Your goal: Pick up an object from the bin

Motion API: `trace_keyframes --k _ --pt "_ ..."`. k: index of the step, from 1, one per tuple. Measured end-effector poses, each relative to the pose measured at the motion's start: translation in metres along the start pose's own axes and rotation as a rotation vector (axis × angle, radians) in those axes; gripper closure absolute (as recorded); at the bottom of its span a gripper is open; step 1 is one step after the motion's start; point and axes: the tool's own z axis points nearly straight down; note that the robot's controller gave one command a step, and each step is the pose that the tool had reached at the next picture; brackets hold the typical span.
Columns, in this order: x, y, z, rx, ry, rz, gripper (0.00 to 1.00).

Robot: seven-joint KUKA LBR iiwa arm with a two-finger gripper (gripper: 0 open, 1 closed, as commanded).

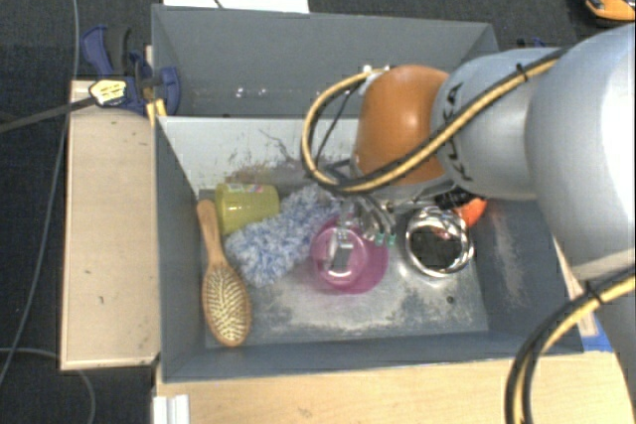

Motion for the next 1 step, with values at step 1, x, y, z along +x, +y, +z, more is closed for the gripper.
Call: trace_keyframes --k 1 --pt "0.0025 0.0043 -0.0918 -0.001 0.002 0.017 0.0"
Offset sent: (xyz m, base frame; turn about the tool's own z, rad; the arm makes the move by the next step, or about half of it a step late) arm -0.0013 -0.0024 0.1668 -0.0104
